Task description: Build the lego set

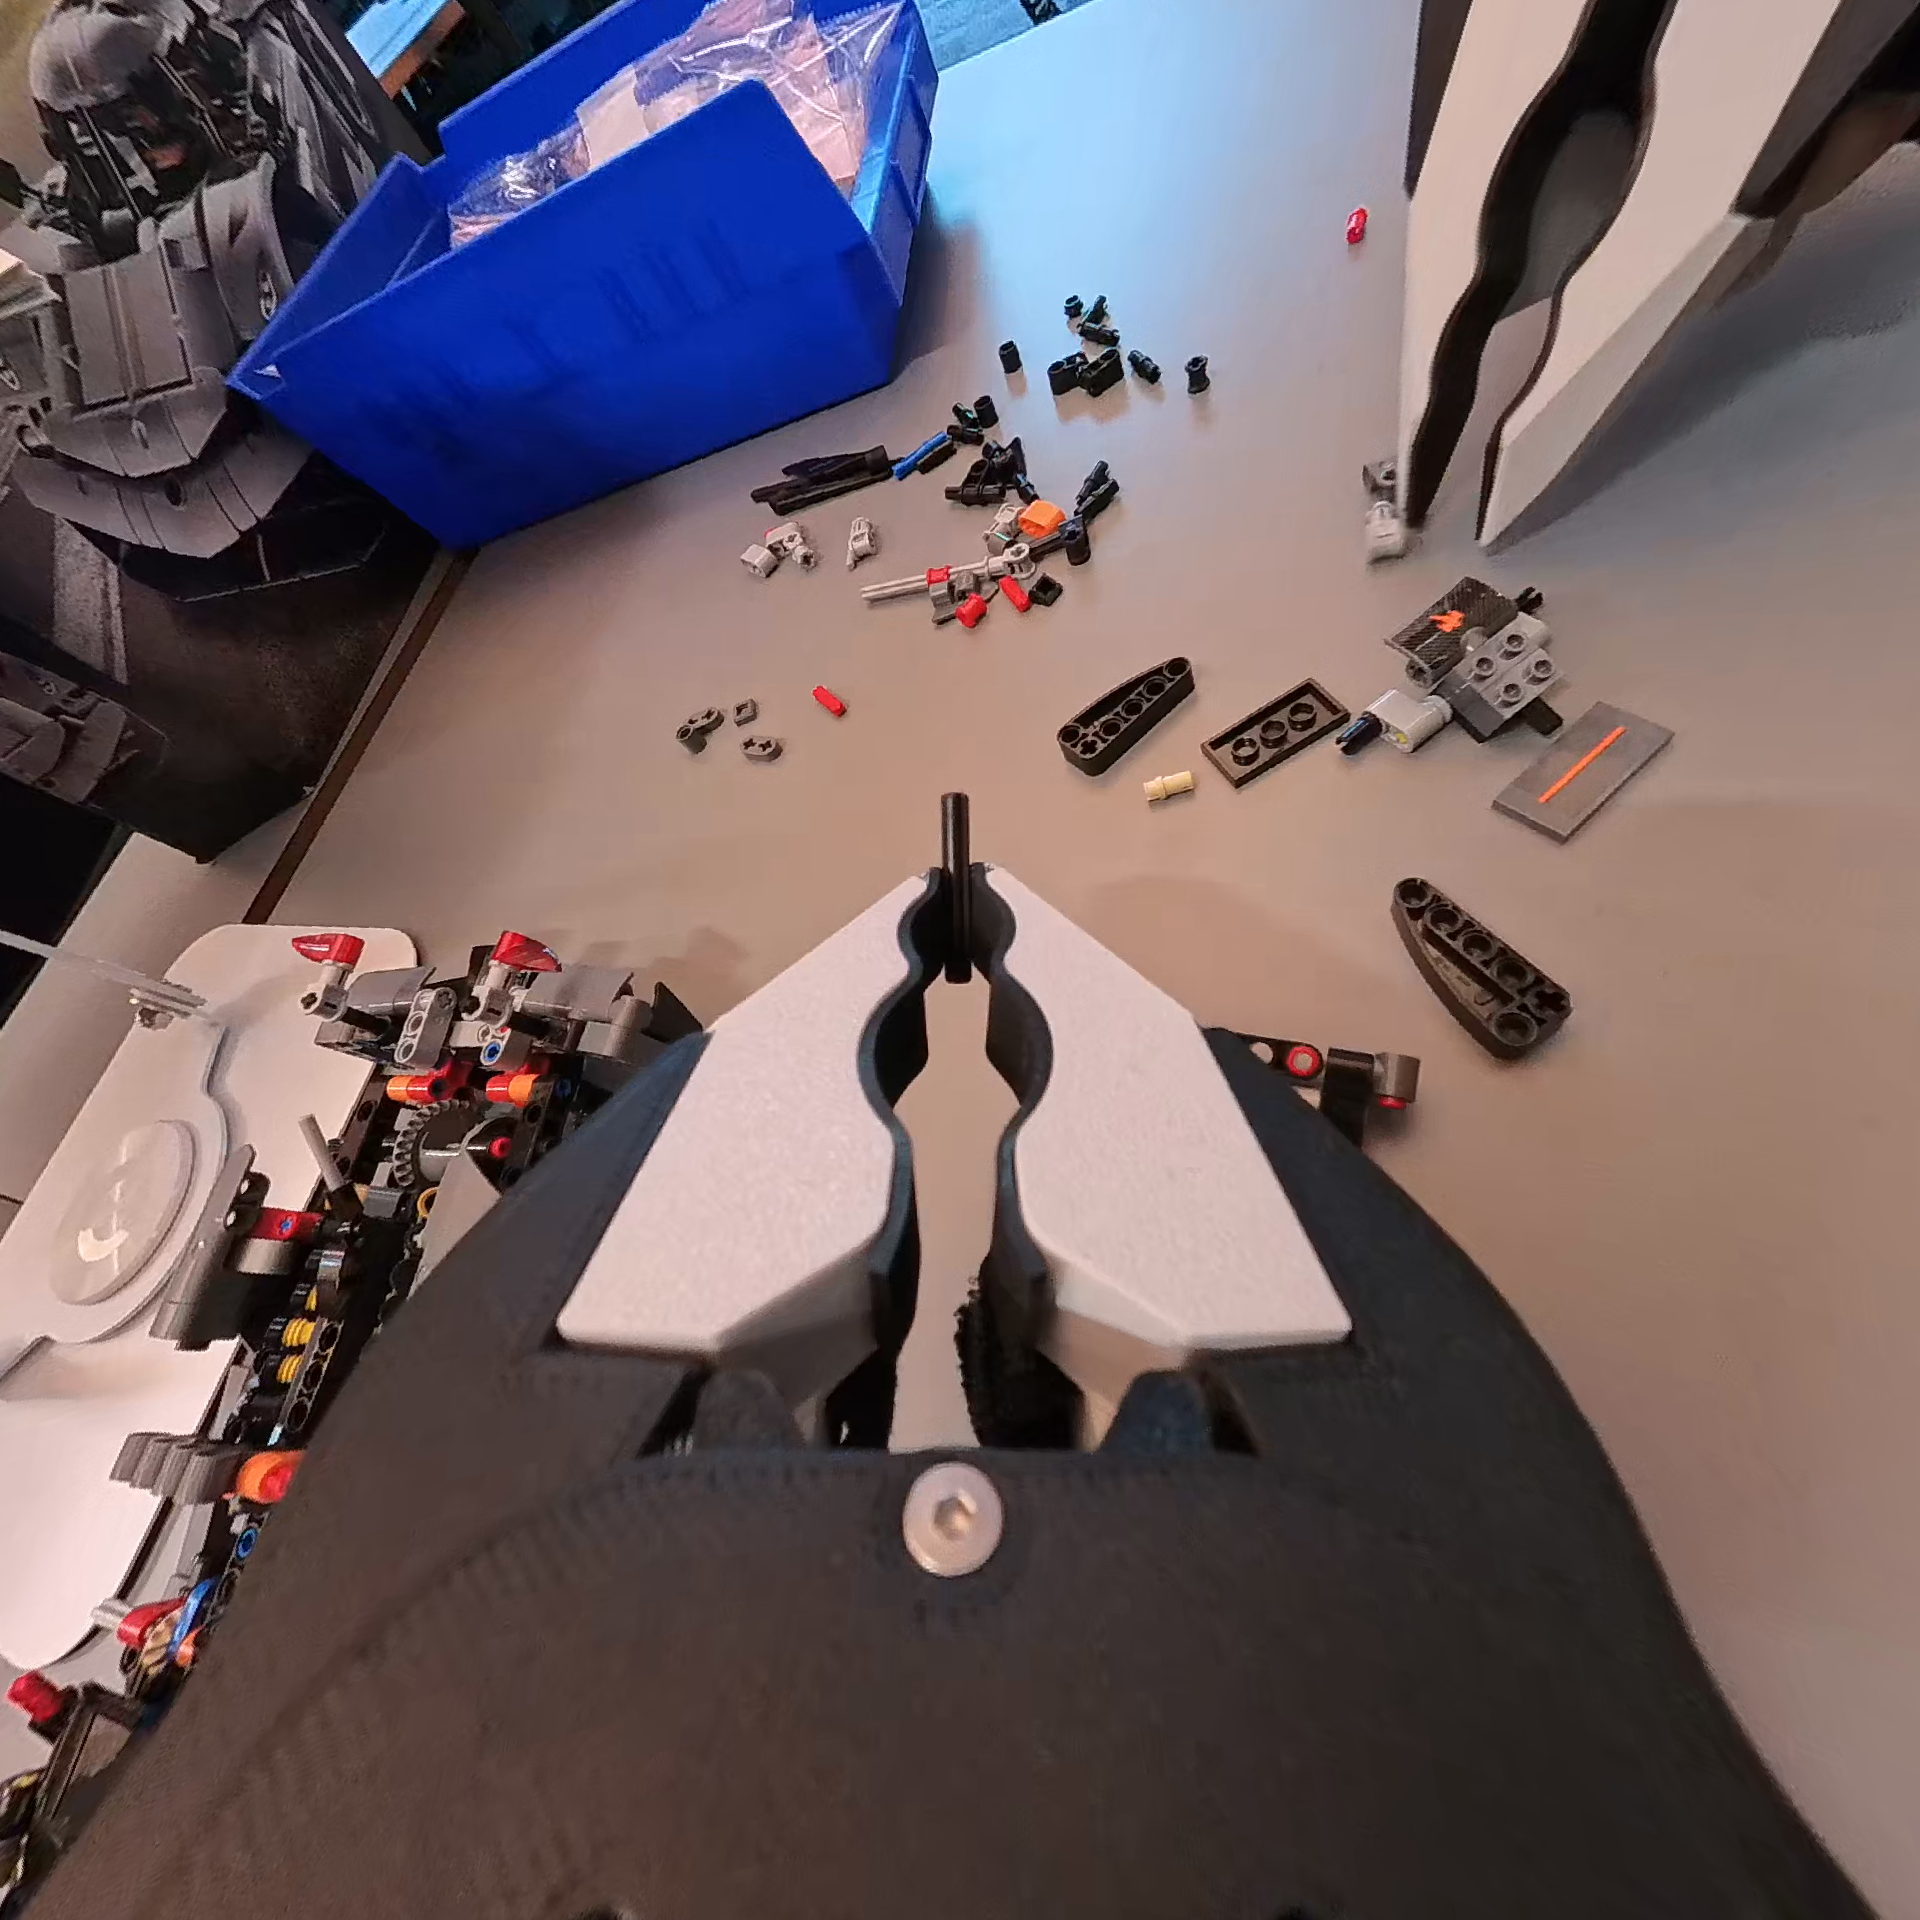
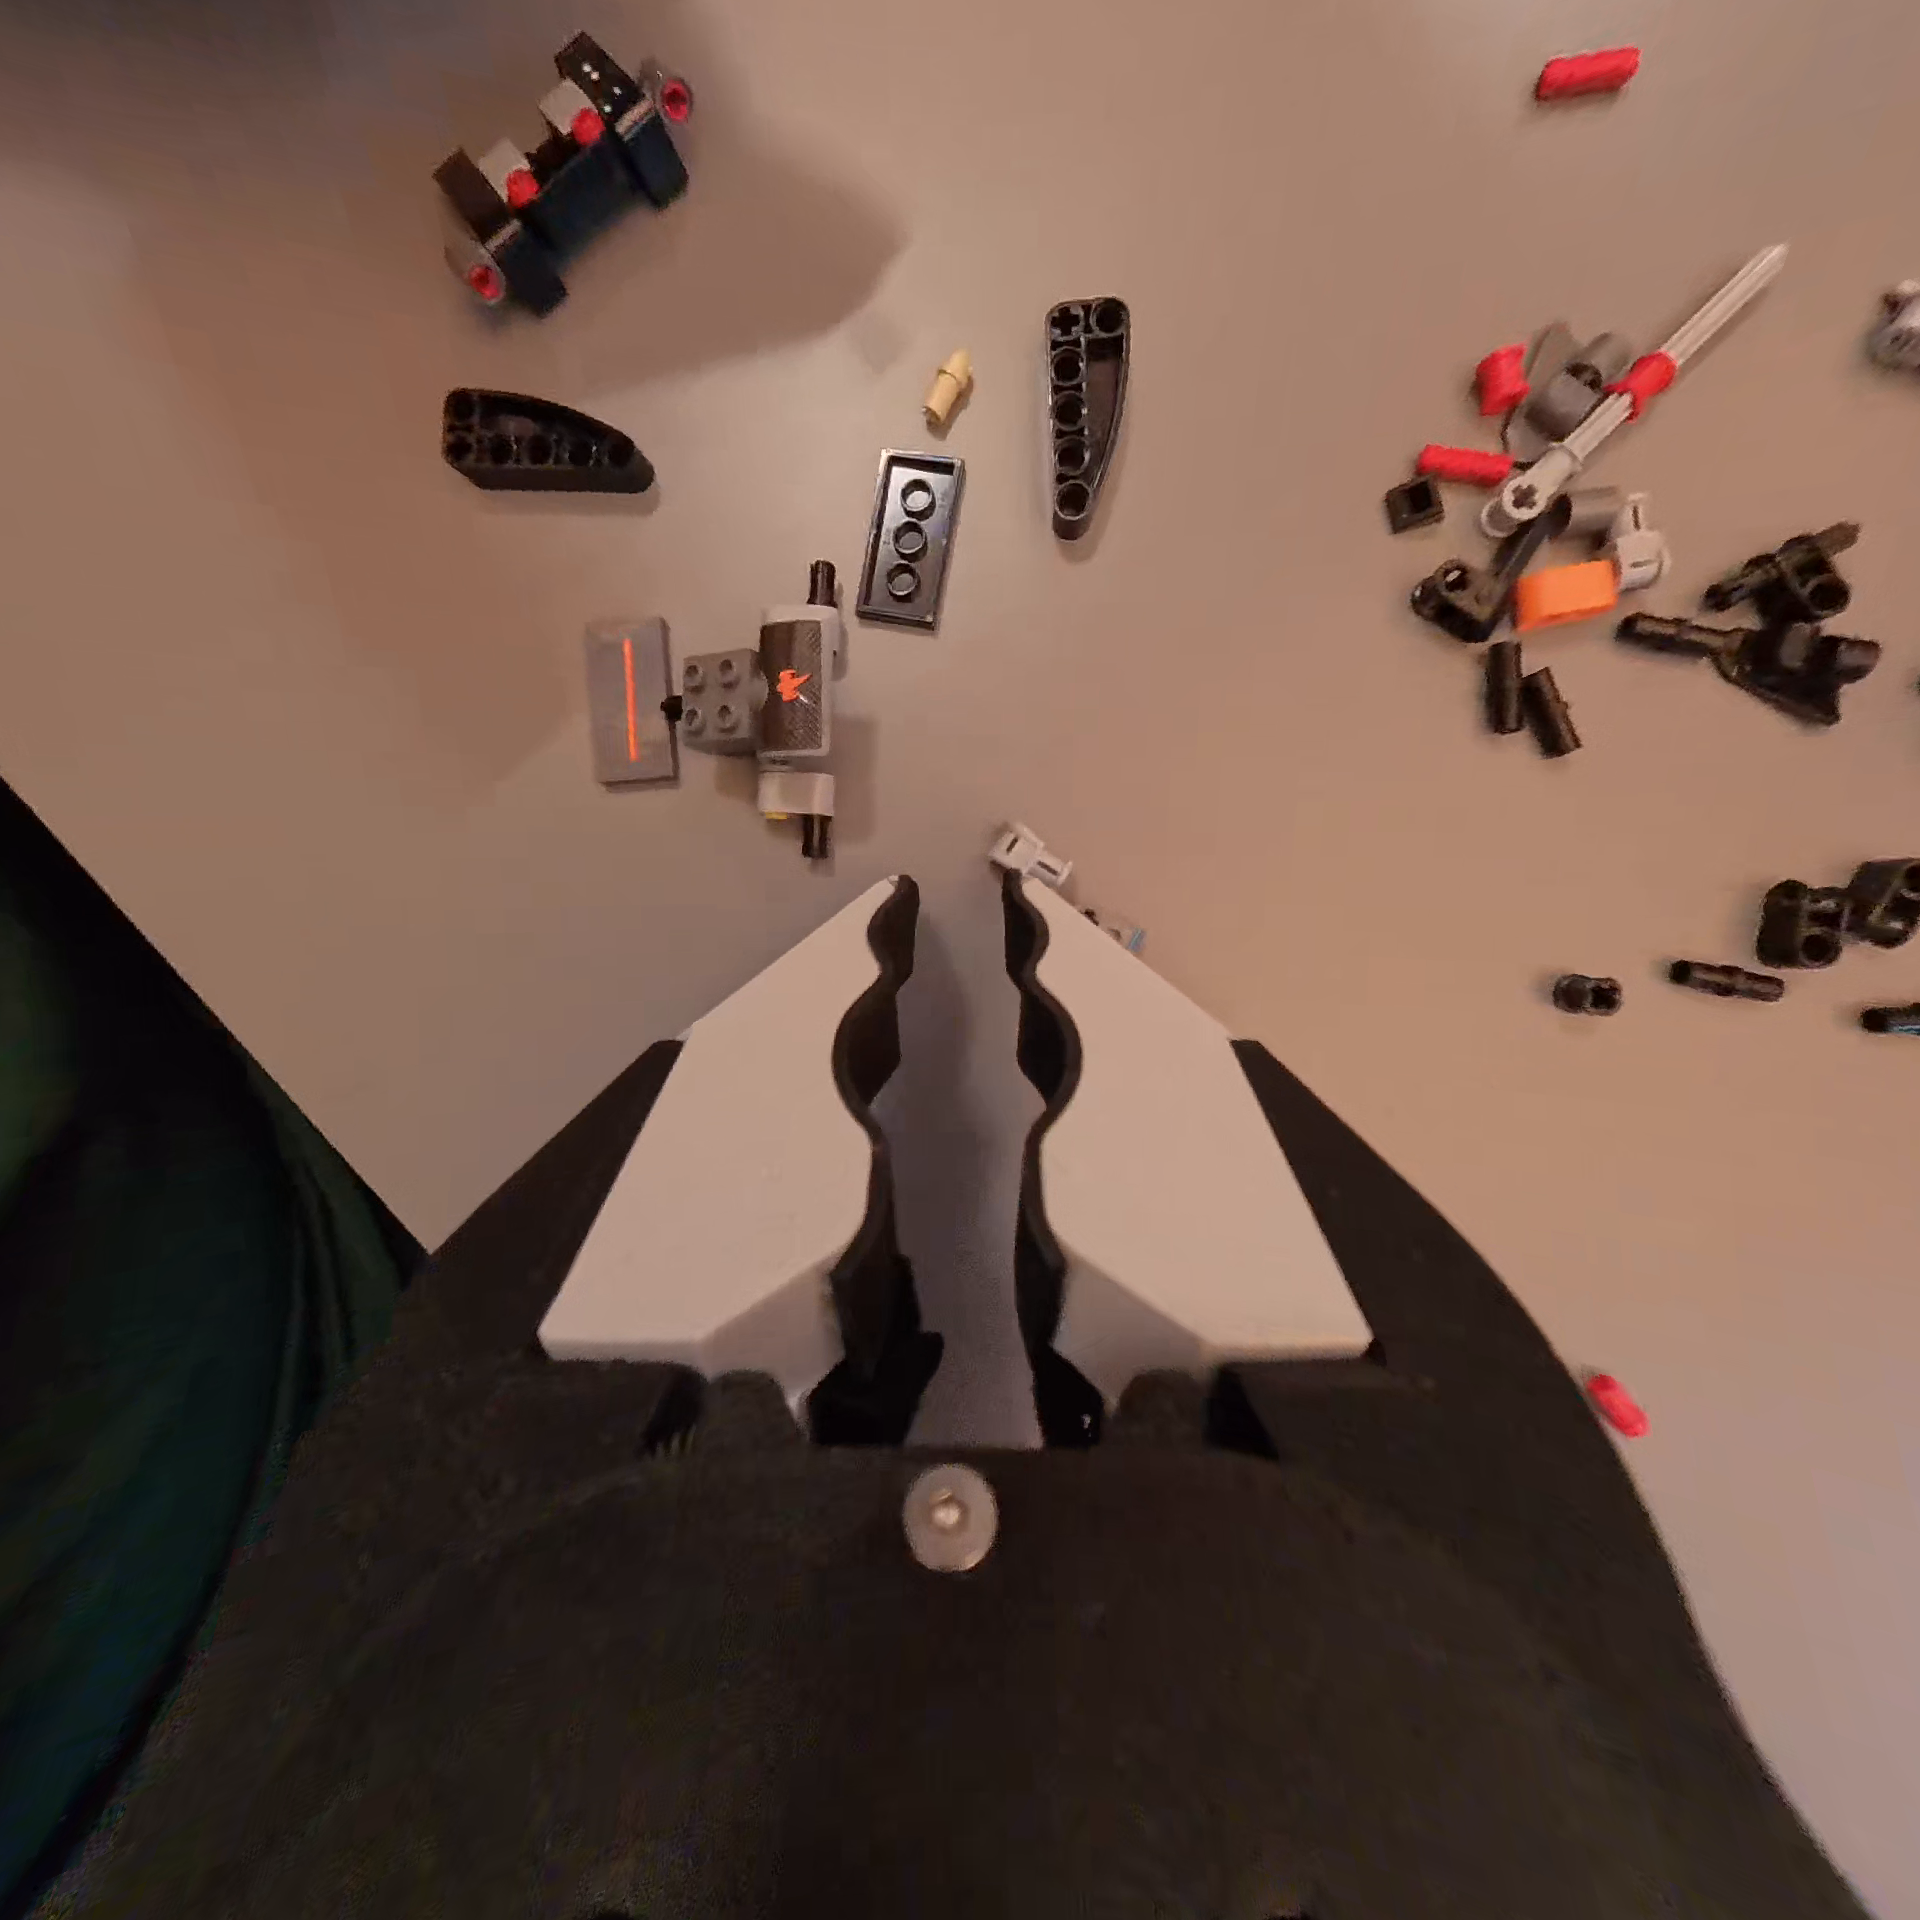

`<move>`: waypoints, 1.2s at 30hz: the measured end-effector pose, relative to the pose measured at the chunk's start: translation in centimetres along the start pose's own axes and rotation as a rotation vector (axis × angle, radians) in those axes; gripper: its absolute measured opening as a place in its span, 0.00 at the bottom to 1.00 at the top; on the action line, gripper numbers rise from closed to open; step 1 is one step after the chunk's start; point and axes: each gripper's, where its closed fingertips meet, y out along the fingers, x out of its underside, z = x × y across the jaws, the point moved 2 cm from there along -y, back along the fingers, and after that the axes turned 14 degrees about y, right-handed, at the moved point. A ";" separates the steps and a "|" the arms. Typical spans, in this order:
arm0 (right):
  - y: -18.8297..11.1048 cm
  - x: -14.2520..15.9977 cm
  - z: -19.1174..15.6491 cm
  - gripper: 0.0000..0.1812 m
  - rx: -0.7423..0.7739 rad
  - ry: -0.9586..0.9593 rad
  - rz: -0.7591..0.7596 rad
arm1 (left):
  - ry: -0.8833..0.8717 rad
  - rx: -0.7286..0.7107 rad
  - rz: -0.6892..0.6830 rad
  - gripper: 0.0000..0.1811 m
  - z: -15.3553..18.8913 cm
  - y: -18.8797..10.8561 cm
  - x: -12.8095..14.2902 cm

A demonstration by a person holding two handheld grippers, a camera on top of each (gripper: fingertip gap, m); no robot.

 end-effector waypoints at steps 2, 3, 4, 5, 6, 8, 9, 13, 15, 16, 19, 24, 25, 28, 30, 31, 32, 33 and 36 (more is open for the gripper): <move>0.3 -0.1 0.6 0.09 0.053 0.001 -0.001 | 0.005 0.001 -0.003 0.01 0.1 0.0 0.0; 0.4 -0.2 0.8 0.09 0.066 0.002 0.003 | 0.007 -0.001 -0.004 0.01 0.0 0.0 0.0; 0.5 -0.5 0.8 0.11 0.065 0.002 0.009 | 0.007 -0.003 -0.004 0.01 0.0 -0.1 0.0; 0.6 -0.7 0.8 0.11 0.065 -0.003 0.013 | 0.007 -0.005 -0.003 0.01 -0.1 -0.1 0.0; 0.7 -0.8 0.8 0.10 0.067 -0.010 0.016 | 0.006 -0.007 -0.003 0.01 -0.1 -0.1 0.0; 0.8 -1.1 1.0 0.11 0.078 -0.015 0.017 | 0.004 -0.006 -0.004 0.01 -0.1 -0.1 0.0; 0.9 -1.3 1.2 0.11 0.080 -0.013 0.026 | 0.004 -0.005 -0.004 0.01 -0.1 -0.1 0.0; 1.2 -1.8 1.2 0.10 0.076 0.021 0.053 | 0.007 0.000 -0.004 0.01 0.0 0.0 0.0; 1.2 -1.8 1.2 0.09 0.083 0.052 0.063 | 0.006 0.002 -0.003 0.01 0.1 0.0 0.0; 1.2 -1.8 1.1 0.09 0.086 0.042 0.070 | 0.007 0.001 -0.004 0.01 0.1 0.0 0.0; 1.4 -1.8 0.5 0.08 0.063 0.001 0.095 | 0.007 0.003 -0.001 0.01 0.1 0.0 -0.1; 1.5 -1.8 0.0 0.09 0.030 -0.047 0.118 | 0.016 0.008 -0.003 0.01 0.3 0.1 -0.1; 1.4 -1.7 0.0 0.12 0.040 -0.036 0.118 | 0.017 0.007 -0.003 0.01 0.3 0.0 -0.2; 1.2 -1.5 0.4 0.15 0.082 -0.002 0.112 | 0.014 0.006 -0.003 0.01 0.2 0.0 -0.1; 1.2 -1.4 0.3 0.14 0.093 0.042 0.116 | 0.013 0.009 -0.002 0.01 0.3 0.1 -0.1; 1.2 -1.4 0.3 0.13 0.096 0.069 0.121 | 0.014 0.010 -0.003 0.01 0.3 0.1 -0.1; 1.2 -1.4 0.2 0.13 0.101 0.088 0.127 | 0.015 0.012 -0.003 0.01 0.4 0.1 -0.1; 1.3 -1.5 0.1 0.13 0.106 0.100 0.132 | 0.015 0.014 -0.004 0.01 0.4 0.2 -0.1; 1.3 -1.5 0.0 0.14 0.120 0.145 0.144 | 0.014 0.012 -0.003 0.01 0.4 0.2 -0.1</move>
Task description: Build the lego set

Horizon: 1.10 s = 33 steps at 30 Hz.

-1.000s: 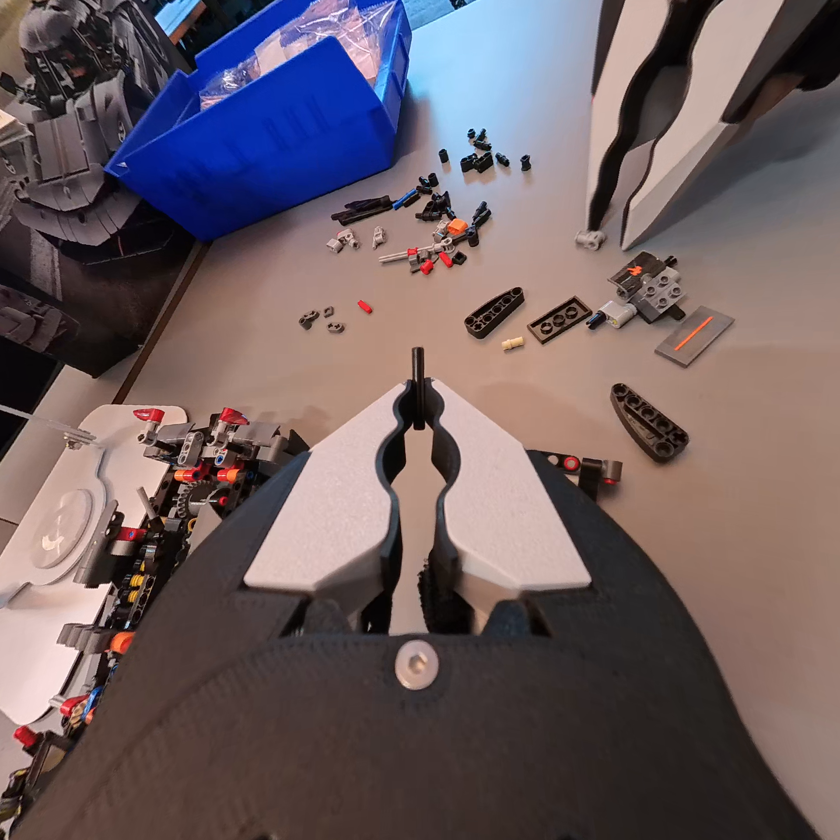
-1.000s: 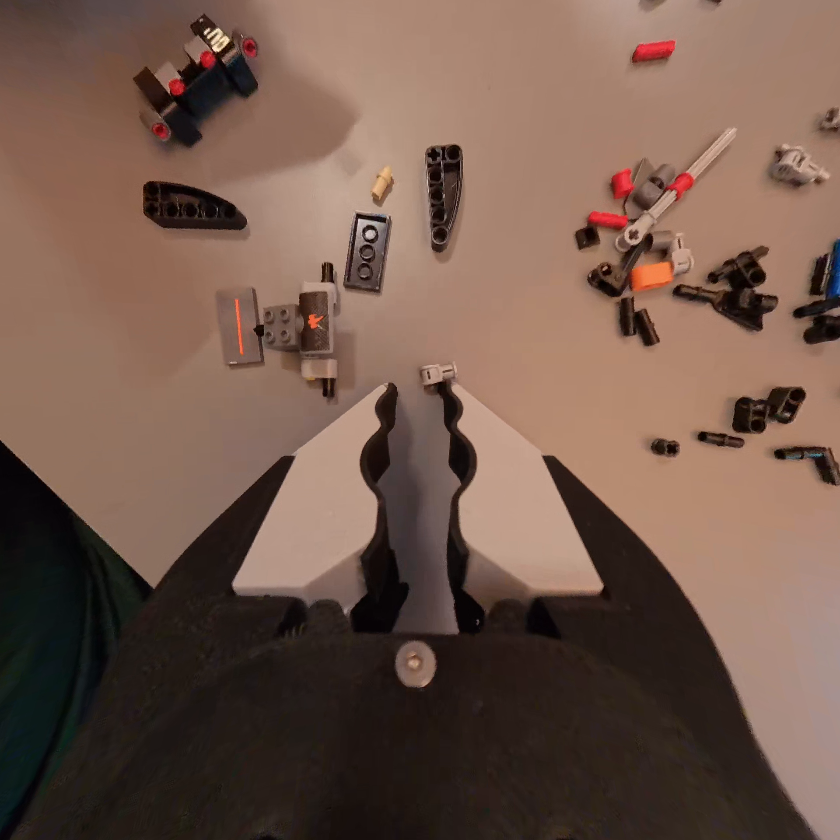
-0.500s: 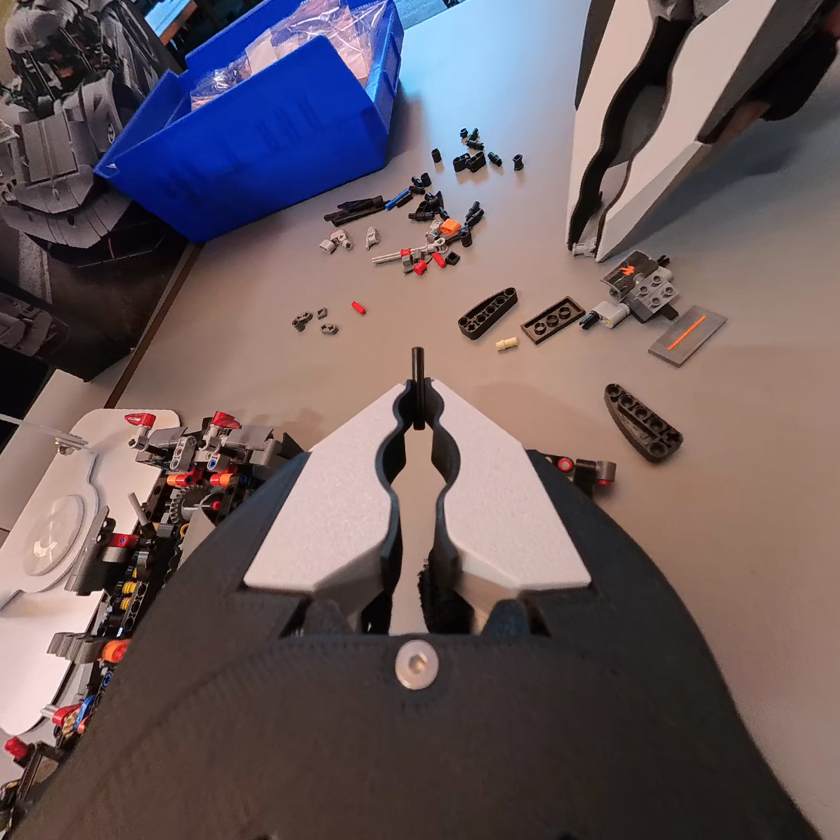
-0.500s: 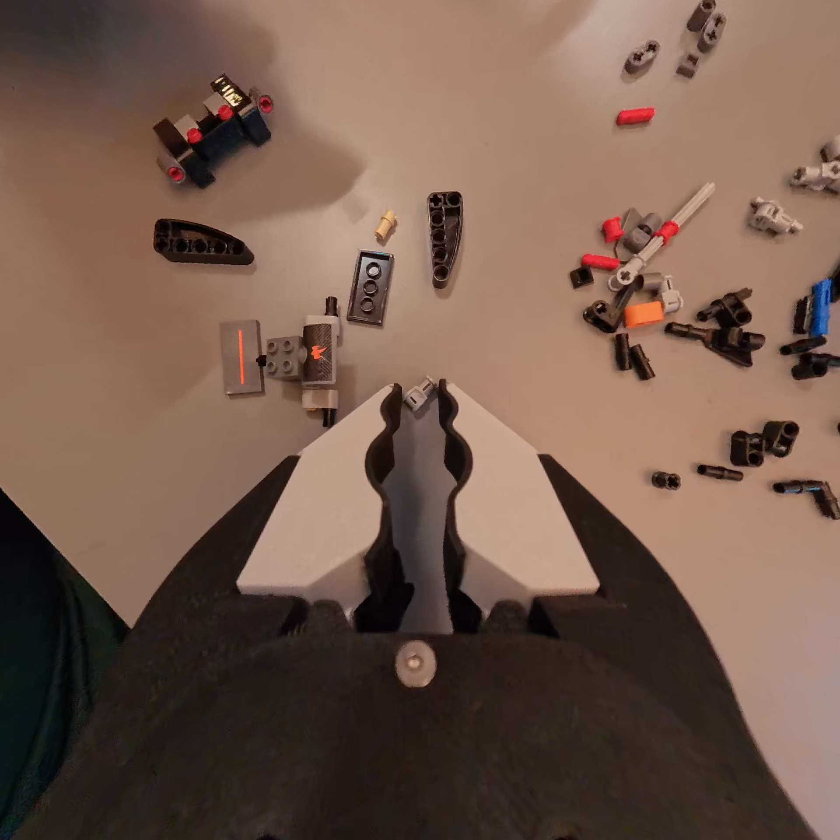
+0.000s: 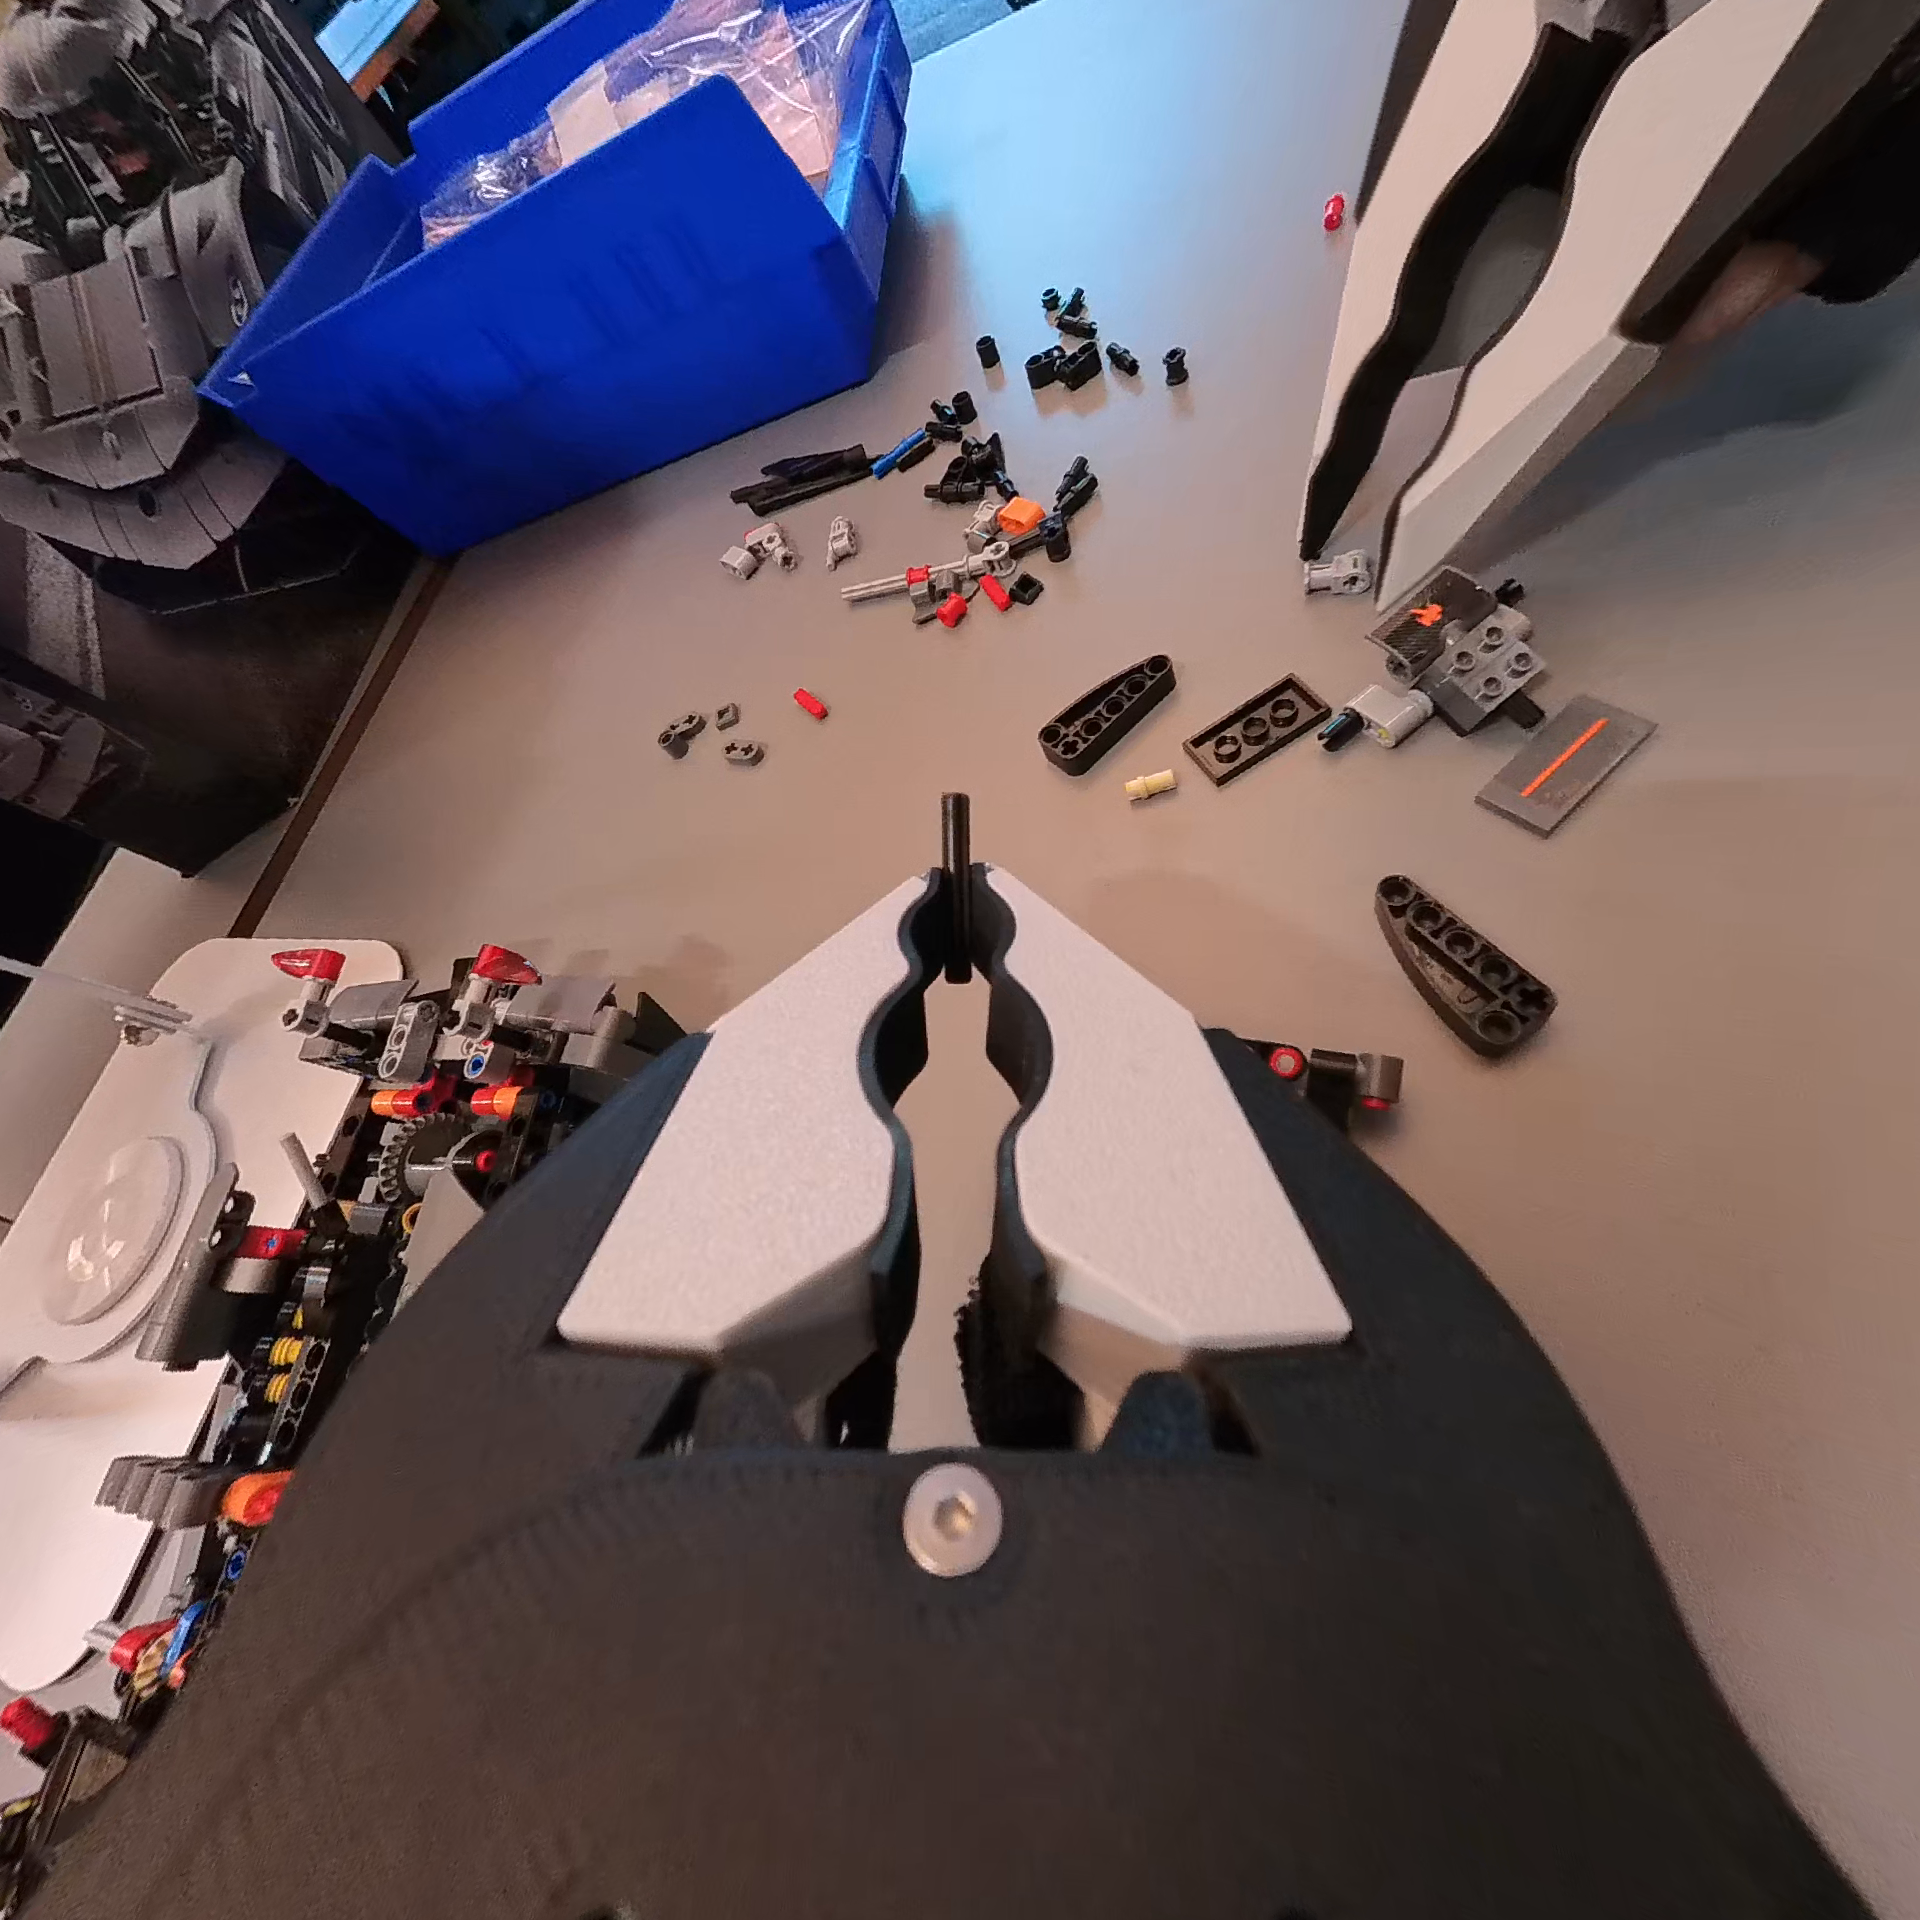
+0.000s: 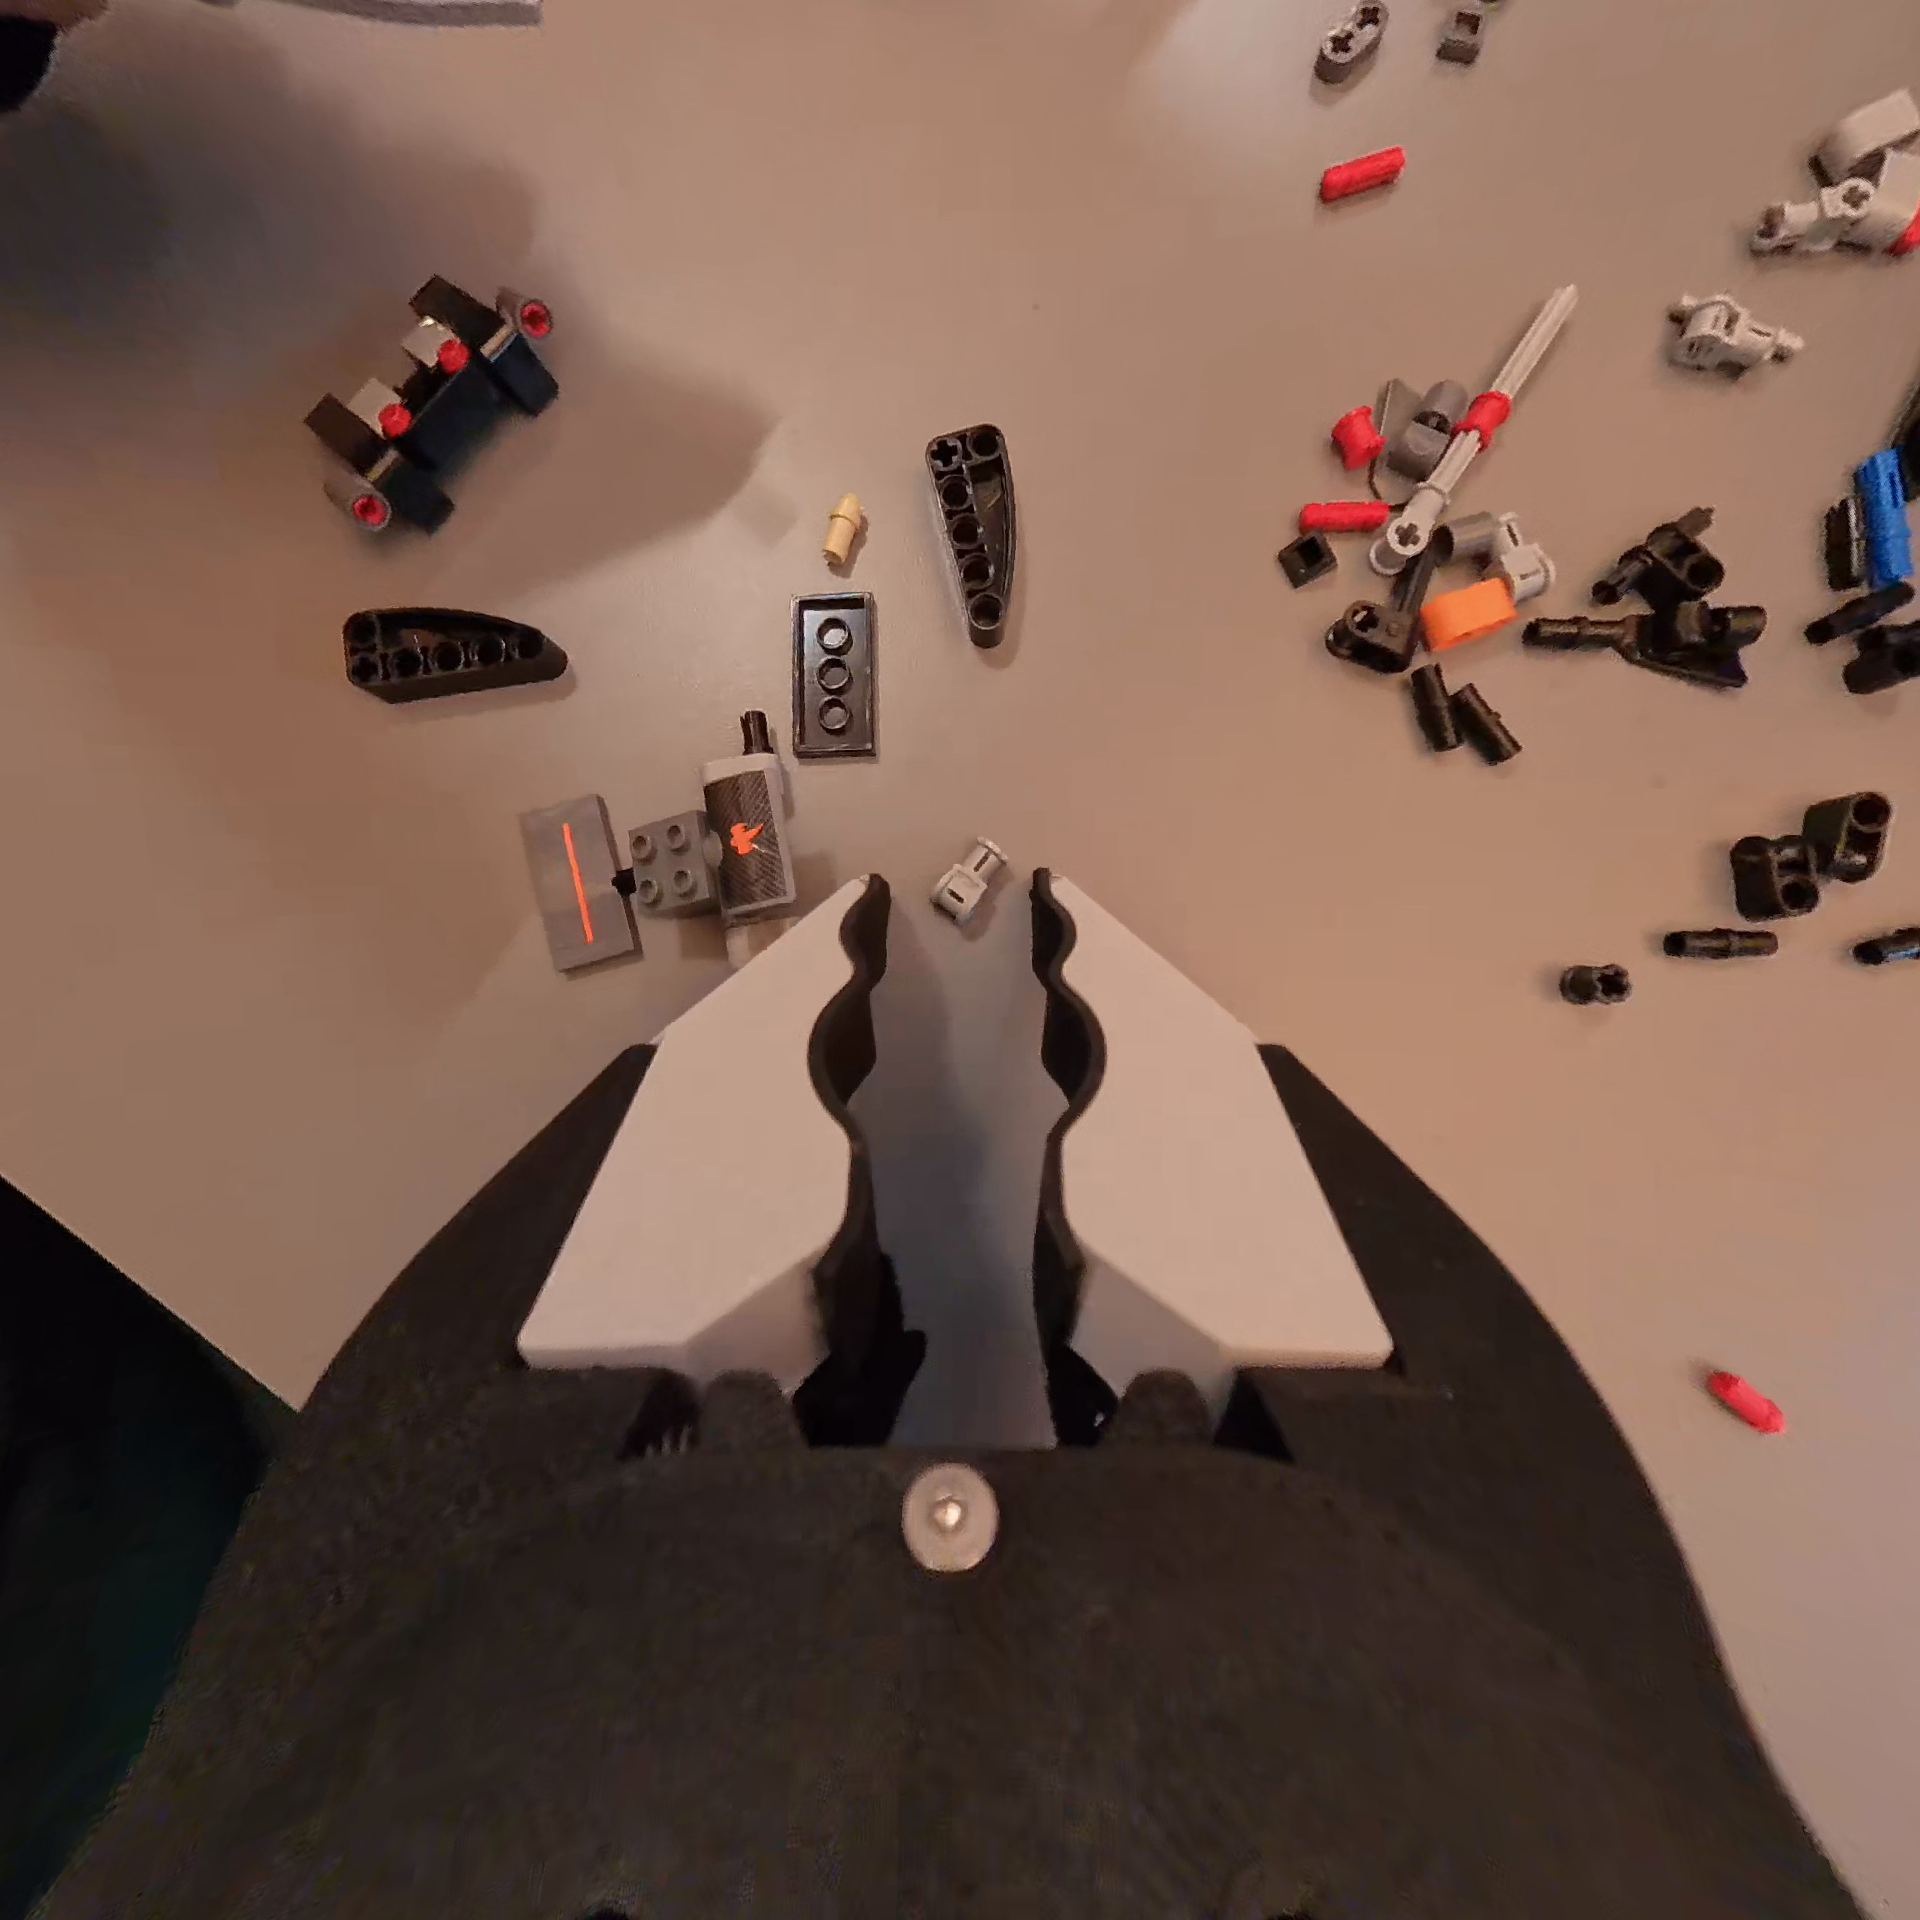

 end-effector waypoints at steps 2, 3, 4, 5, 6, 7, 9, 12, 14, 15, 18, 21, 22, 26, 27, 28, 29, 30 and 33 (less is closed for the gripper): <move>0.0 0.0 0.2 0.11 0.024 -0.003 0.003 | 0.000 -0.001 0.000 0.01 0.0 0.0 0.0; 0.0 0.0 0.1 0.09 0.024 -0.008 0.007 | 0.001 -0.001 0.001 0.01 0.0 0.0 -0.1; 0.0 0.1 -0.1 0.06 0.022 -0.018 0.012 | 0.002 -0.001 0.001 0.01 0.0 0.0 -0.1; 0.1 0.1 -0.3 0.05 0.018 -0.027 0.017 | 0.003 -0.001 0.001 0.01 0.0 0.0 -0.1; 0.1 0.0 -0.5 0.05 0.013 -0.037 0.022 | 0.005 0.000 0.001 0.01 0.1 0.0 -0.1; 0.2 0.0 -0.6 0.05 0.010 -0.046 0.028 | 0.006 0.000 0.000 0.01 0.1 0.0 -0.1; 0.2 -0.1 -0.5 0.04 0.005 -0.047 0.032 | 0.010 -0.001 -0.001 0.01 0.1 0.0 -0.1; -0.6 -1.3 -0.6 0.04 -0.014 -0.088 0.084 | 0.022 -0.006 -0.004 0.01 0.1 -0.1 -0.2; -1.4 -2.6 -1.5 0.04 -0.041 -0.177 0.121 | 0.042 -0.008 -0.008 0.01 0.2 -0.1 -0.4; -1.6 -3.2 -2.1 0.04 -0.053 -0.240 0.130 | 0.058 -0.008 -0.013 0.01 0.3 -0.1 -0.4; -1.6 -4.8 -4.2 0.04 -0.100 -0.393 0.140 | 0.133 -0.005 -0.034 0.01 1.0 0.0 -0.8; -1.0 -5.6 -5.8 0.03 -0.136 -0.530 0.118 | 0.193 -0.006 -0.056 0.01 1.5 0.1 -1.1; -0.8 -5.9 -6.1 0.03 -0.139 -0.561 0.121 | 0.202 0.000 -0.058 0.01 1.7 0.1 -1.2; 0.0 -6.0 -7.1 0.03 -0.177 -0.640 0.085 | 0.234 0.027 -0.090 0.01 2.3 0.4 -0.9; 0.2 -6.1 -7.2 0.03 -0.173 -0.653 0.074 | 0.243 0.040 -0.099 0.01 2.6 0.5 -0.8; 0.3 -6.2 -7.3 0.03 -0.171 -0.663 0.072 | 0.254 0.054 -0.111 0.01 2.9 0.6 -0.7; 0.3 -6.4 -7.4 0.03 -0.175 -0.668 0.073 | 0.265 0.064 -0.124 0.01 3.2 0.7 -0.6; 0.3 -6.5 -7.5 0.03 -0.176 -0.672 0.069 | 0.273 0.071 -0.128 0.01 3.4 0.9 -0.6; 0.3 -6.6 -7.7 0.03 -0.189 -0.698 0.061 | 0.275 0.069 -0.137 0.01 3.5 1.0 -0.6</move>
